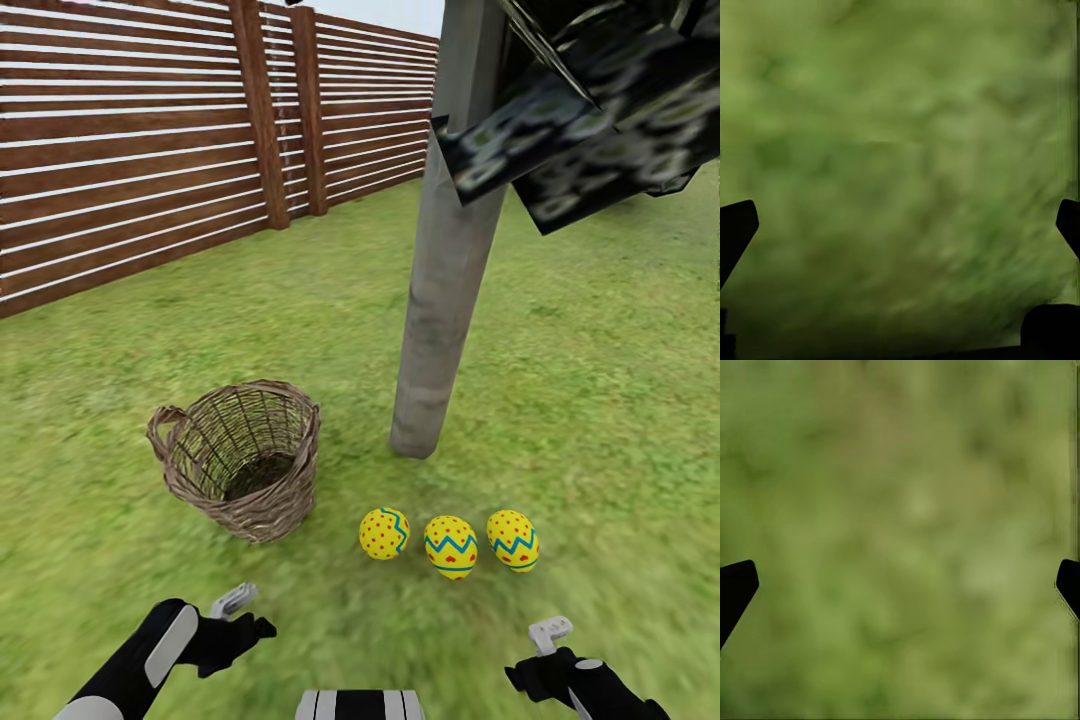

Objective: Take the three Easter eggs out of the wicker basket on the lawn in the garden, then place them on the lawn next to a single tree (choose any tree) so that all three eggs are next to the same tree and none are left in the basket.

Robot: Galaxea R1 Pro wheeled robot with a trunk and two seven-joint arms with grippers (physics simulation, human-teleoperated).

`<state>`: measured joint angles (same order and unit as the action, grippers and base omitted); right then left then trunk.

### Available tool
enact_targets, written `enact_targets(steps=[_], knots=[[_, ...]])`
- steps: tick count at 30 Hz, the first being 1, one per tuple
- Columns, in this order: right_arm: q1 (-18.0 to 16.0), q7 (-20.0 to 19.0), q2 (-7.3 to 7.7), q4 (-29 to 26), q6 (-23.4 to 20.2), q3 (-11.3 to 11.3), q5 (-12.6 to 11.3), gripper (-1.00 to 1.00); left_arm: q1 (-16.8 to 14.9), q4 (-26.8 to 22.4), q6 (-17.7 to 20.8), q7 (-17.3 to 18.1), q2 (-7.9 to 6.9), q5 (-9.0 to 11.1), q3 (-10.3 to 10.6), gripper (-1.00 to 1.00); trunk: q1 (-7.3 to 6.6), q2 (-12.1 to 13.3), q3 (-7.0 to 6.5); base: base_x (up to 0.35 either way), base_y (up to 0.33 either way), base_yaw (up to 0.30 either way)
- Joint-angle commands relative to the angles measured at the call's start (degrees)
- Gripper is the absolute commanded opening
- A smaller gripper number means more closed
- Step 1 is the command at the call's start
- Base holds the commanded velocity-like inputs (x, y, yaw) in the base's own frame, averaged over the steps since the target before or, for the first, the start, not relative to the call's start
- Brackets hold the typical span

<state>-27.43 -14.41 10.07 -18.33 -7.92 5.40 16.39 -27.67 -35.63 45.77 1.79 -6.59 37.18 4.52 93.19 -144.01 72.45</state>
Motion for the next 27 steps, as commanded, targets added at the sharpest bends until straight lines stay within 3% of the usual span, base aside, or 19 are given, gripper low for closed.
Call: enact_targets(steps=[1,5,7,10,14,23,27], knots=[[0.0,-0.4,-0.04,-0.1,-0.3,0.5,0.6,1.00,0.0,0.0,0.1,0.2,-0.01,-0.2,0.2,1.00,-0.03,0.0,-0.19,0.000,0.000,0.000],[0.0,-0.4,-0.05,-0.2,-0.3,0.5,0.6,1.00,0.0,0.2,0.1,-1.6,0.53,-0.2,0.4,1.00,-0.14,0.1,-1.07,0.000,0.000,0.000],[0.0,-0.4,-0.05,-0.1,-0.3,0.5,0.6,1.00,0.0,0.2,0.2,-5.1,1.41,-0.1,0.4,1.00,-0.19,0.1,-1.52,0.000,0.000,0.000],[0.0,-0.4,-0.05,0.0,-0.3,0.5,0.6,1.00,0.0,0.4,0.2,-7.3,2.35,0.0,0.4,1.00,-0.27,0.1,-2.18,0.000,0.000,0.000],[0.0,-0.4,-0.04,1.2,-0.3,0.5,0.6,1.00,0.0,1.5,0.3,-7.9,2.95,0.0,0.4,1.00,-0.37,0.2,-3.07,0.000,0.000,0.000],[0.0,-0.2,-0.04,4.1,-0.3,0.4,0.7,1.00,0.1,8.5,-1.0,-7.9,2.98,0.0,0.4,1.00,-0.60,0.3,-5.06,0.000,0.000,0.000],[0.0,-0.2,-0.04,4.5,-0.3,0.4,0.7,1.00,0.1,9.4,-3.5,-7.8,2.91,-0.1,0.4,1.00,-0.70,0.3,-5.95,-0.107,0.000,0.000]])
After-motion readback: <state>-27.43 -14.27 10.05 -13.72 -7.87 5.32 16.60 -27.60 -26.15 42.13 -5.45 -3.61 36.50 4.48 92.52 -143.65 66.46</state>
